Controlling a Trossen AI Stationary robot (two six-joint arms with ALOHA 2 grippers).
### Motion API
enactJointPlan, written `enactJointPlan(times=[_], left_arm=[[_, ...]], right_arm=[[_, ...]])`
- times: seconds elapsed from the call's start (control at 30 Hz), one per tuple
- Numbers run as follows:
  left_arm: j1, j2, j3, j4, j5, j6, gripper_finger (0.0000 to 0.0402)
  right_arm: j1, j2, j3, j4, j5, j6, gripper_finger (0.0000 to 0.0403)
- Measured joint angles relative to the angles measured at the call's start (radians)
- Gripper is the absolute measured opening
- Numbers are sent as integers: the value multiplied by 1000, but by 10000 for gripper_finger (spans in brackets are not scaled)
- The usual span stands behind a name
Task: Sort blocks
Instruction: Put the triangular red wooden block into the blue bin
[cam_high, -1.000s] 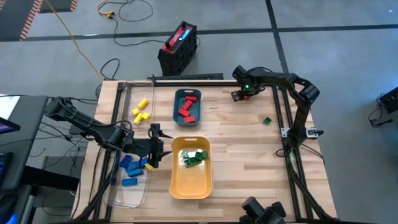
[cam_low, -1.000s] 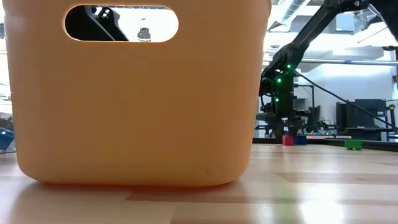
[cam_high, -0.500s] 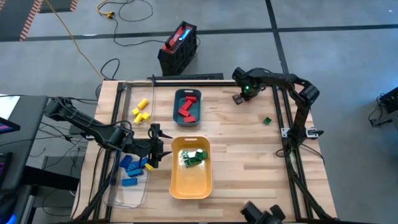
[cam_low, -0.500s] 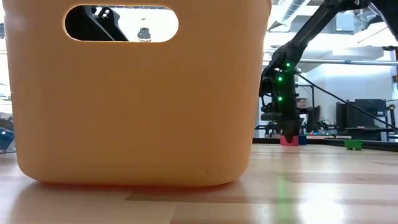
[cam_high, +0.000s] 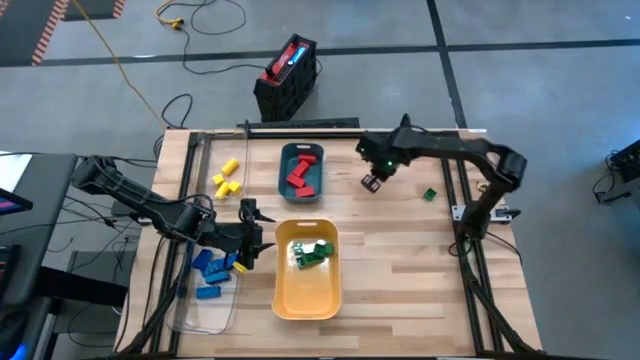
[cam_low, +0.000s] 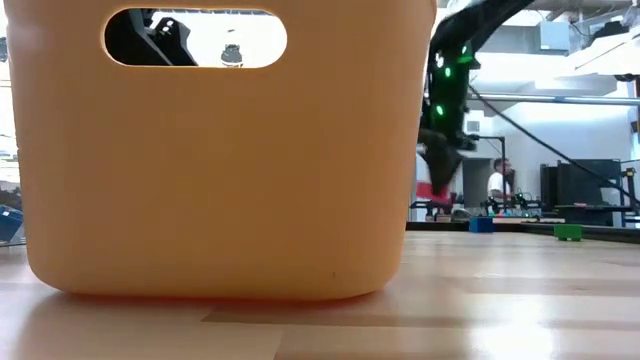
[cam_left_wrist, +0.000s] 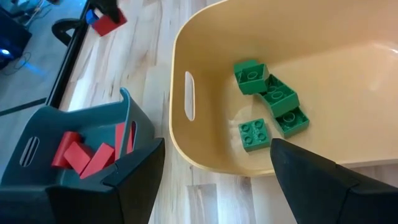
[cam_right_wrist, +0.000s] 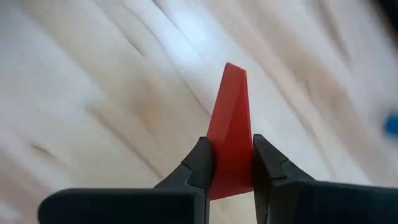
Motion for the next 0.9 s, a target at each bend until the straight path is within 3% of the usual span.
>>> enactJointPlan(times=[0.13,0.27,0.67,0.9], left_arm=[[5,0,0,14,0,10,288],[5,0,0,28,0,18,288],[5,0,0,24,0,8,288],[5,0,0,16,0,-1,288]], right_arm=[[93,-59,5,162,-12,-41,66],[184,-19,100,196,-22,-75,66],[260,355,683,-19,-24,-192,66],[284,530,947,-100,-53,-220,66]])
